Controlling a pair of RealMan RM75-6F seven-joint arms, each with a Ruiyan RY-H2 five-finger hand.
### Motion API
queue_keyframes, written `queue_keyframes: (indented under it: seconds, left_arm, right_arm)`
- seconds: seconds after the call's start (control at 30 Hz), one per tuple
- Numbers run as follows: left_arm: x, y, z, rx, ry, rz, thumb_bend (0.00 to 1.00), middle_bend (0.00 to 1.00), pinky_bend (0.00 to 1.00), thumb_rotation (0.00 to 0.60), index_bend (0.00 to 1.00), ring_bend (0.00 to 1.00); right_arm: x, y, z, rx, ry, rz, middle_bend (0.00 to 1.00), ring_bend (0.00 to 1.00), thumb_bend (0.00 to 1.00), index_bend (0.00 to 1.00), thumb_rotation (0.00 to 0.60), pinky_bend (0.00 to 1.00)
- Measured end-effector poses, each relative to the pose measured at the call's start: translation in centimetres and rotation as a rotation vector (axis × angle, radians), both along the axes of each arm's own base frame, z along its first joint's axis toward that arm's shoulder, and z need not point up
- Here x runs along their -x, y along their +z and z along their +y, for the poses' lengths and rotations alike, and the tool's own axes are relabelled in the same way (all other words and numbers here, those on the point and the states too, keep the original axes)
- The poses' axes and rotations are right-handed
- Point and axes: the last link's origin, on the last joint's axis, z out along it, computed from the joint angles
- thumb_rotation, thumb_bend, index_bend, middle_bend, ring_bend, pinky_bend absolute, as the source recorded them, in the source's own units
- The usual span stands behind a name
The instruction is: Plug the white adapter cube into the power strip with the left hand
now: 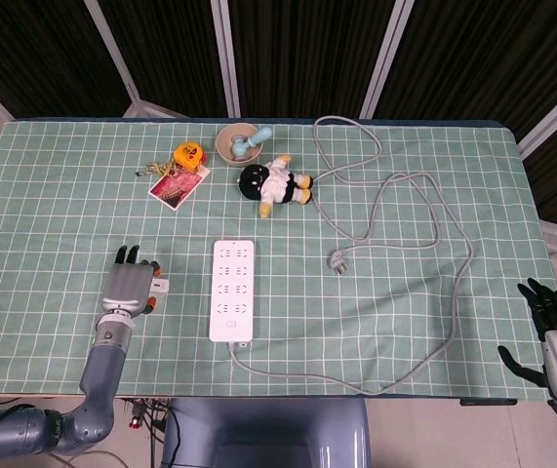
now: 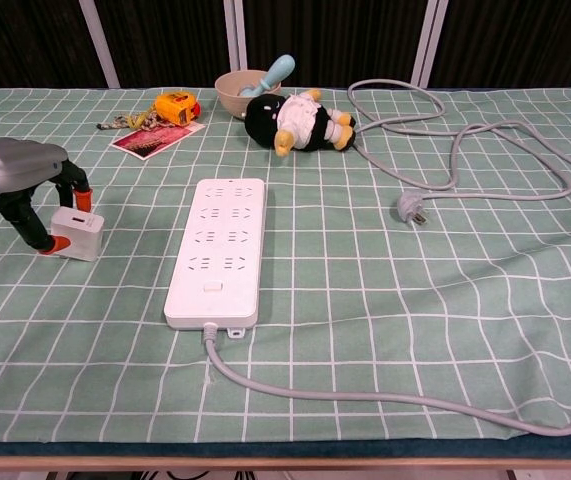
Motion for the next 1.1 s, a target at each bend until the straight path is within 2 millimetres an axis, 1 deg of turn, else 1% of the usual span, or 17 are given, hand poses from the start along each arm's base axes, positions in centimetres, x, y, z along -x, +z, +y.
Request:
queue_keyframes:
  seconds: [0.07,0.17,0.3,0.4,0.57,0.7,0.93,1.1]
  left_arm:
    - [0.0,-0.2,0.1,0.004,0.002,-0.004,0.31,0.38,0.03,0.600,0.40,0.04]
    - [0.0,-0.5,0.1,0.010,0.001,-0.010,0.35,0.43,0.05,0.600,0.44,0.06]
    - [0.0,-0.8,0.1,0.009,-0.006,-0.014,0.45,0.51,0.08,0.600,0.52,0.11]
    - [-0.1,-0.9,0.1,0.002,-0.016,-0.022,0.48,0.56,0.10,0.600,0.57,0.14]
    - [-0.5,-0.7,0.1,-0.027,-0.060,-0.071,0.48,0.59,0.11,0.600,0.60,0.16]
    - [-1.1,0.0,0.0,-0.057,-0.112,-0.139,0.48,0.59,0.11,0.600,0.60,0.16]
    - [-3.3,2.0,-0.2,-0.095,-0.209,-0.306,0.48,0.59,0.11,0.600,0.60,0.16]
    - [-4.9,2.1,0.1,-0.090,-0.257,-0.416,0.48,0.59,0.11,0.600,0.60,0.16]
  right_arm:
    - [0.0,0.0,0.0,0.000,0.001,0.000,0.00,0.00,0.35,0.04,0.600,0.00]
    - [0.0,0.0,0.0,0.001,0.000,0.000,0.00,0.00,0.35,0.04,0.600,0.00]
    - [0.0,0.0,0.0,0.002,0.000,0.000,0.00,0.00,0.35,0.04,0.600,0.00]
    - [0.0,0.0,0.0,0.002,0.000,-0.001,0.00,0.00,0.35,0.04,0.600,0.00]
    - [-0.1,0.0,0.0,0.003,0.000,-0.001,0.00,0.00,0.35,0.04,0.600,0.00]
    - [0.0,0.0,0.0,0.003,-0.002,-0.003,0.00,0.00,0.35,0.04,0.600,0.00]
    - [0.0,0.0,0.0,0.003,-0.005,-0.004,0.00,0.00,0.35,0.04,0.600,0.00]
    - [0.1,0.0,-0.1,0.002,-0.011,-0.004,0.00,0.00,0.35,0.04,0.600,0.00]
